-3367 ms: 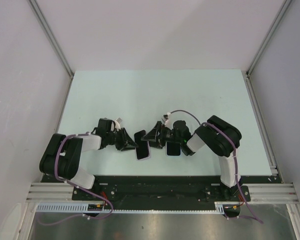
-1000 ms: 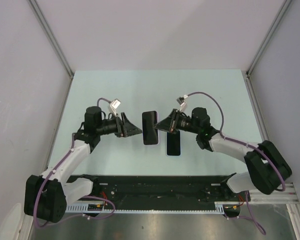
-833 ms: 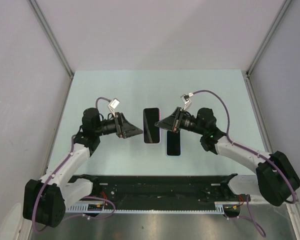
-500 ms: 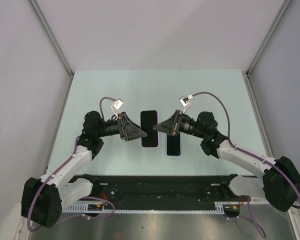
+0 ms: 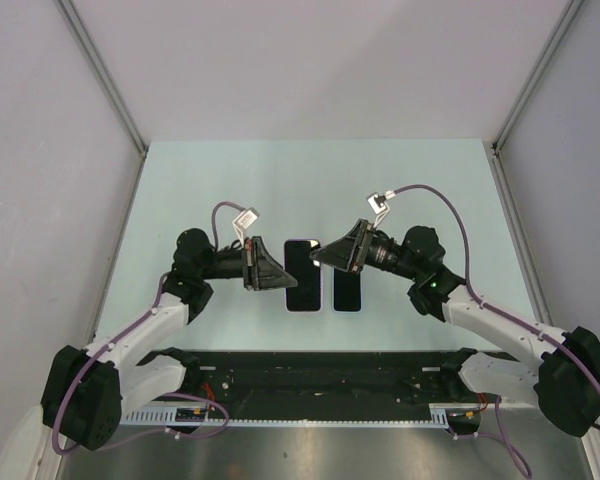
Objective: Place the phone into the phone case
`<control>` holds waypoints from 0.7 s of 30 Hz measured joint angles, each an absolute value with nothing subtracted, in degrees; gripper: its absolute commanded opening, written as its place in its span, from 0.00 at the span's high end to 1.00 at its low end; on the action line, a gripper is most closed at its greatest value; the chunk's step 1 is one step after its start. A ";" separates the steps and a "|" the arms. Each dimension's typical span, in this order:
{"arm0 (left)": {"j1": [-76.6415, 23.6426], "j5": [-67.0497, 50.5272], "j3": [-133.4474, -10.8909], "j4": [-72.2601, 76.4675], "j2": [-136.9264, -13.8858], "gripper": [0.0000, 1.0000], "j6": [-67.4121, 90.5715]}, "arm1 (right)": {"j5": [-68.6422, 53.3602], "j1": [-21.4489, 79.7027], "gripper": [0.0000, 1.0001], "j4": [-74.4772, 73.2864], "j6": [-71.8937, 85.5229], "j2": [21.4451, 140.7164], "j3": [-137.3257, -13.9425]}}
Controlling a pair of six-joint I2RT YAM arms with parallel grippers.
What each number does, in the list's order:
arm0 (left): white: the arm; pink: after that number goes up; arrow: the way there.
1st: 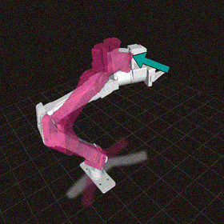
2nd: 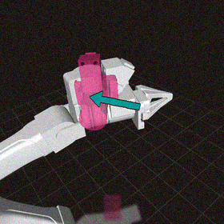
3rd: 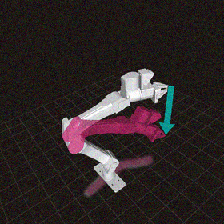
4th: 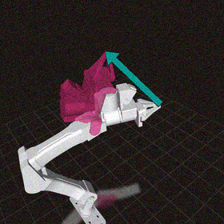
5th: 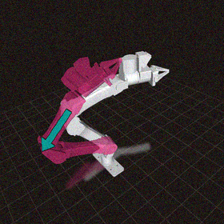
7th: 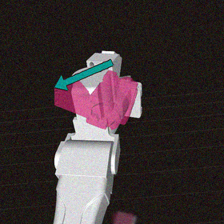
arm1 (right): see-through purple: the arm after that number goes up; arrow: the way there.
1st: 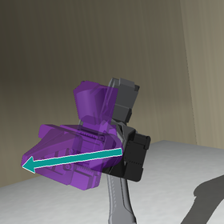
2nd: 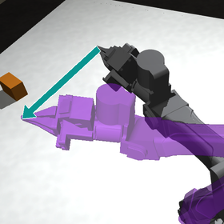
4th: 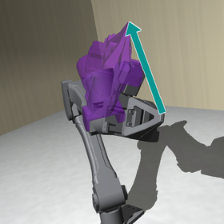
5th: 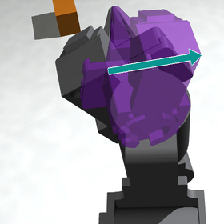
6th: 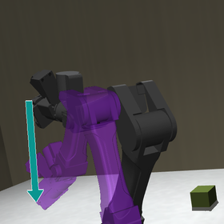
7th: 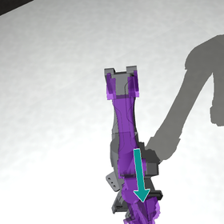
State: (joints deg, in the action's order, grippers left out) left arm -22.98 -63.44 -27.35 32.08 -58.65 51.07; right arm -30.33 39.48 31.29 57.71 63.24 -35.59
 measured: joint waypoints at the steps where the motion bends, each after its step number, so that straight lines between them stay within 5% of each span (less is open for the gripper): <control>1: -23.31 -63.94 -27.33 32.12 -58.87 1.00 51.00 | -30.37 38.89 0.44 31.38 57.89 62.96 -35.59; 8: -24.67 -65.54 -27.33 32.10 -60.18 1.00 50.92 | -30.98 35.66 0.46 33.45 58.61 63.88 -35.59; 14: -24.99 -66.17 -27.33 31.16 -61.47 1.00 50.54 | -33.47 35.40 0.93 35.83 59.24 66.59 -35.59; 16: -25.08 -66.50 -27.33 30.92 -62.02 1.00 50.59 | -34.02 35.33 1.00 35.83 58.41 66.65 -35.59; 21: -25.12 -67.42 -27.33 30.39 -62.06 0.86 50.59 | -35.68 35.11 1.00 35.83 57.19 66.76 -35.59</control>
